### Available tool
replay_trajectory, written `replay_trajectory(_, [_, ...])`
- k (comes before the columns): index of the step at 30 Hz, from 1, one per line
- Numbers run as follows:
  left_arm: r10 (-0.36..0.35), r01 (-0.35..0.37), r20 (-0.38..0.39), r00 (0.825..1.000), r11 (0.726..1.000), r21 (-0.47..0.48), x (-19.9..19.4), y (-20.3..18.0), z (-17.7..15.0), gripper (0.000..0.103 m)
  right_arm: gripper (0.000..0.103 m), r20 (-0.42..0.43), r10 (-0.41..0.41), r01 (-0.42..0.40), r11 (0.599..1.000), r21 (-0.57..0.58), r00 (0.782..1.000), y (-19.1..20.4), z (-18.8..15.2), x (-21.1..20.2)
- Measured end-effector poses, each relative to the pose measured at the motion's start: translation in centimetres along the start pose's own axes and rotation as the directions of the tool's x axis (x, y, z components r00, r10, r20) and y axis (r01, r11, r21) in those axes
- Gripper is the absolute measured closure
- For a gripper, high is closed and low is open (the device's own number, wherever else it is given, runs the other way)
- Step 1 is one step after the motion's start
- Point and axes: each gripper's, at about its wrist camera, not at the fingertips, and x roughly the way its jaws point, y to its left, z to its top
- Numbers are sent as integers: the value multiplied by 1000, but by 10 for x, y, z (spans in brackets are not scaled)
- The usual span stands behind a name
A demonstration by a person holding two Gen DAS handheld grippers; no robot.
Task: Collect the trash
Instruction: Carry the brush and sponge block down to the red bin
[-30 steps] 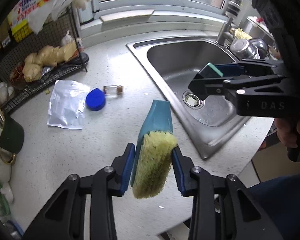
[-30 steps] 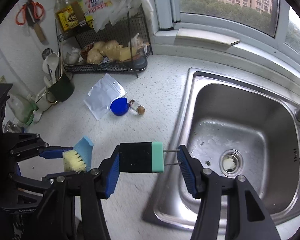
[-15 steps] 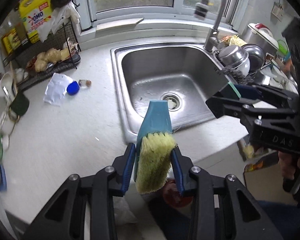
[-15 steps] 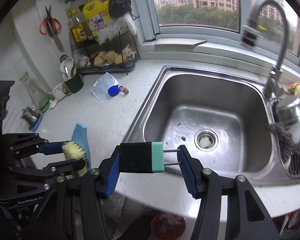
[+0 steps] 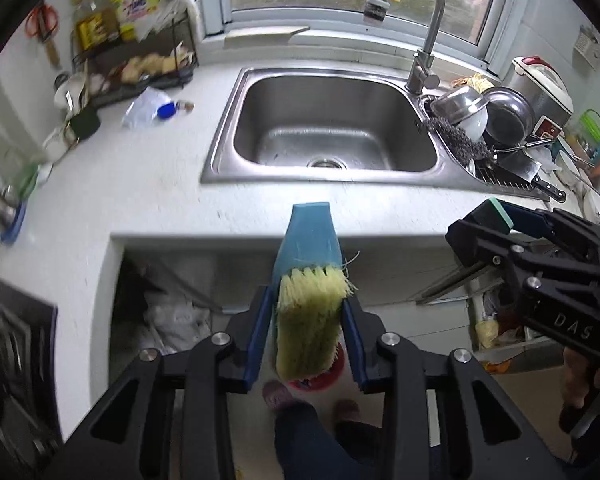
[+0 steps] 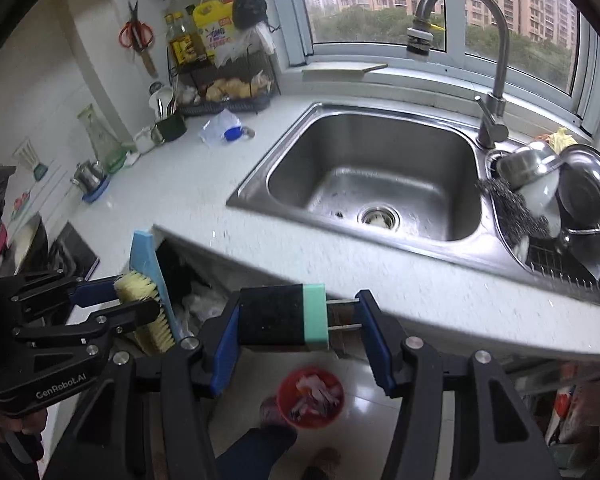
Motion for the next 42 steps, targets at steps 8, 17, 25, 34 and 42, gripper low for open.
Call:
replay_trajectory(8, [-23,18,-75,997,997,-70,6,-19,-54,76,51,-65,26,-25,999,23,998,4,-51,-5])
replay_trajectory(17, [-31,5,-198,980,991,-132,52,-10,-98,76,51,-182,49,-40,998,53,982,10,-91,31])
replay_trajectory(25, [-64,6,-308,949,982,-187,135,0,-142,76,51,-297,58,-35,996,81,953,1,-131,99])
replay_trajectory(34, [-85,-30,-392,916,960,-277,245,26,-190,76,51,-394,68,-40,996,79,917,-14,-179,193])
replay_trajectory(42, [-65,-63,-445,893,962,-266,361,36,-229,76,51,-463,71,-65,997,29,883,-21,-230,297])
